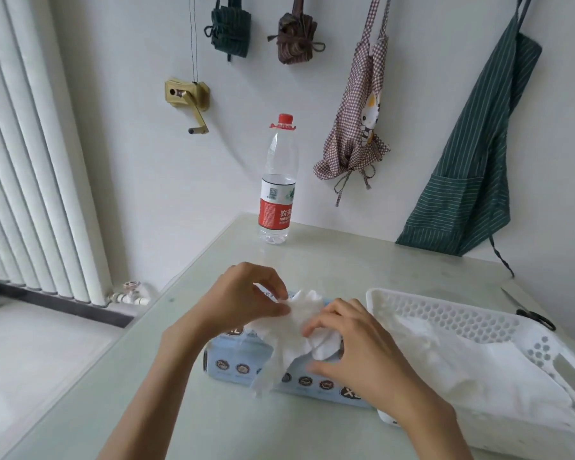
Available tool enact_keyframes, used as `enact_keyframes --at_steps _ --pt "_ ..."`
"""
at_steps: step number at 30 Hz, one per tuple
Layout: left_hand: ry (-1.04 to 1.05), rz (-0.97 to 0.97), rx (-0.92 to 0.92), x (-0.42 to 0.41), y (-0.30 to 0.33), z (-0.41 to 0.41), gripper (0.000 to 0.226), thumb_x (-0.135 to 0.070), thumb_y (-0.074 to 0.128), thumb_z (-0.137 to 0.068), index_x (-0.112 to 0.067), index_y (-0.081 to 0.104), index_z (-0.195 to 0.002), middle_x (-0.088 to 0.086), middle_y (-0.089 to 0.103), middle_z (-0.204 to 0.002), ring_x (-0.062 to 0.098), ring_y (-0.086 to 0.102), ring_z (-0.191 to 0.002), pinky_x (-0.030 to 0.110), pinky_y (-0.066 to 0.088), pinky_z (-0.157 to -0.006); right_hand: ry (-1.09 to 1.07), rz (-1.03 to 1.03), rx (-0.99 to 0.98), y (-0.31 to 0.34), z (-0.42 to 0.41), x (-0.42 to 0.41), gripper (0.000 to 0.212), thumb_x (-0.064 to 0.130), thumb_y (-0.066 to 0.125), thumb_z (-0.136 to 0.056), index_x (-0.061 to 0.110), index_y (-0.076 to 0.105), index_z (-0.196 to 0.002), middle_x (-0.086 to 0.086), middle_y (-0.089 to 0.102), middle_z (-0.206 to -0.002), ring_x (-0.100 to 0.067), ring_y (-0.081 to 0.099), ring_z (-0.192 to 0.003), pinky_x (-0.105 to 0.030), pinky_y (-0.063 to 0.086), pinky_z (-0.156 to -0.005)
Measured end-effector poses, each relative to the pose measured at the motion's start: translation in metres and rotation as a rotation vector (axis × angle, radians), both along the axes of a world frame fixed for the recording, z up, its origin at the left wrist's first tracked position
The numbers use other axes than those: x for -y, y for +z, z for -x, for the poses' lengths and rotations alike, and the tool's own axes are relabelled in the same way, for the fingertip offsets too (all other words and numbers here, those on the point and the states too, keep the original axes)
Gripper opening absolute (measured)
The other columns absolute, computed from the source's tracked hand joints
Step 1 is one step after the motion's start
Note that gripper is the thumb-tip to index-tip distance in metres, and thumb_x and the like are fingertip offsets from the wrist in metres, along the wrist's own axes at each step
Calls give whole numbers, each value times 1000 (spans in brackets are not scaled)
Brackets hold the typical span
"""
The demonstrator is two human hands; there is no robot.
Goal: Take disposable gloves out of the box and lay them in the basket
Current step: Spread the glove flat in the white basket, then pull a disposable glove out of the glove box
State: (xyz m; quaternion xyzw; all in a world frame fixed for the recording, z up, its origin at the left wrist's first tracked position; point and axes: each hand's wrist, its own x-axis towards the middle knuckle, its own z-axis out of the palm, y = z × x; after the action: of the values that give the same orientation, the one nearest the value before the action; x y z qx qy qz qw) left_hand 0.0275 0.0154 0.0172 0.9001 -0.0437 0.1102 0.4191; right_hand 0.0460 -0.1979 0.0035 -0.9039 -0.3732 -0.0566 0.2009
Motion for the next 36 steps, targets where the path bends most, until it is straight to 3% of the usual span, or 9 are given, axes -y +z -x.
enact_keyframes --at_steps 6,10,14,19,22,25,28,34,36 --pt "8 -96 -36 0 -14 -11 2 -33 71 -82 -35 70 -81 -22 69 -81 0 66 -80 36 54 -82 -83 -135 -139 1 -13 7 4 38 71 -81 36 69 -79 21 60 -86 6 52 -89 -21 44 -80" --pt "-36 -102 -85 2 -2 -4 44 -61 41 -86 -30 69 -102 -22 65 -87 -12 60 -78 23 49 -78 -198 -391 -125 6 -17 13 11 22 67 -86 31 69 -81 18 66 -75 7 60 -72 -9 44 -62" --pt "-111 -180 -101 3 3 0 57 -70 58 -65 -43 54 -115 -28 56 -117 -7 52 -108 19 42 -94 -279 -559 -181 11 -24 21 16 17 67 -86 31 70 -80 15 68 -85 3 62 -74 -8 45 -62" --pt "-37 -296 -62 1 -1 -5 35 -35 70 -83 -48 54 -111 -26 53 -114 -2 49 -107 25 45 -92 -382 -352 -94 14 -32 43 20 17 62 -90 31 75 -94 19 68 -91 3 54 -73 -14 39 -65" --pt "-28 -259 -81 0 -4 -7 33 -37 69 -84 -50 52 -109 -35 49 -103 -12 48 -96 23 45 -87 -366 -283 -42 19 -27 44 32 13 47 -96 32 65 -115 18 64 -102 -2 55 -94 -20 42 -78" --pt "-44 -263 -84 6 -12 -12 42 -46 66 -83 -48 52 -123 -30 53 -121 -5 50 -109 26 43 -96 -230 -281 -73 26 -8 23 28 39 55 -91 43 54 -119 26 56 -110 4 48 -110 -23 39 -94" --pt "-70 -375 -59 9 -16 -15 48 -49 58 -88 -50 41 -134 -25 38 -141 2 35 -129 27 33 -105 -235 30 -26 18 -2 1 50 65 60 -76 39 45 -115 25 46 -112 1 39 -110 -20 32 -91" --pt "-76 -486 18 8 -10 -12 21 -47 58 -88 -46 64 -109 -30 55 -121 -3 42 -115 20 32 -91 -266 -63 -82 15 -13 19 9 37 66 -86 33 72 -91 17 60 -73 -6 54 -78 -16 38 -65" --pt "-36 -597 -17 6 -11 -11 22 -48 59 -88 -42 66 -108 -25 60 -114 0 46 -109 20 31 -88 -181 -120 -240 22 -15 33 10 27 70 -84 37 74 -85 18 70 -82 0 62 -83 -18 47 -76"
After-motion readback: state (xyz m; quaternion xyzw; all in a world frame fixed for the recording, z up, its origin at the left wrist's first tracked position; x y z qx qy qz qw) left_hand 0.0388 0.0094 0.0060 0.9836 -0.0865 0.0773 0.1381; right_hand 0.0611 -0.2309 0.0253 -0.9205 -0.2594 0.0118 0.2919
